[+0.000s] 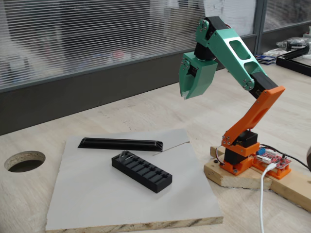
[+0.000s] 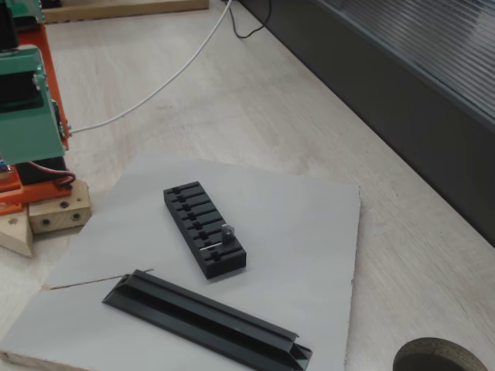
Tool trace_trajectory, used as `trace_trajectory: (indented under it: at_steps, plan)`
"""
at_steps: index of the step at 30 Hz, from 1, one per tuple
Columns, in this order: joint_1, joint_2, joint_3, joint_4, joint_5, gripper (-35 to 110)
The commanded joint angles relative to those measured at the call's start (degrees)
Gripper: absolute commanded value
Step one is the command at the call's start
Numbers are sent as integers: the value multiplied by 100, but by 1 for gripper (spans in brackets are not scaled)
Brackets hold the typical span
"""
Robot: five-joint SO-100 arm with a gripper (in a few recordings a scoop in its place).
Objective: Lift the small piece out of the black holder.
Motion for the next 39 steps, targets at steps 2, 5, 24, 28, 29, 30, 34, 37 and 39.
trace_trajectory:
  at_steps: [2, 5, 24, 28, 29, 30, 34, 37, 39]
  plan:
    - [53, 88, -62, 114, 132, 6]
    - [53, 88, -62, 114, 132, 6]
    - [62, 88, -62, 114, 79, 6]
    - [53, 88, -62, 114, 123, 6]
    - [53, 88, -62, 114, 123, 6]
    - [53, 88, -62, 114, 123, 6]
    - [53, 88, -62, 114, 97, 6]
    - [9, 79, -62, 114, 97, 6]
    - [9, 79, -62, 114, 97, 6]
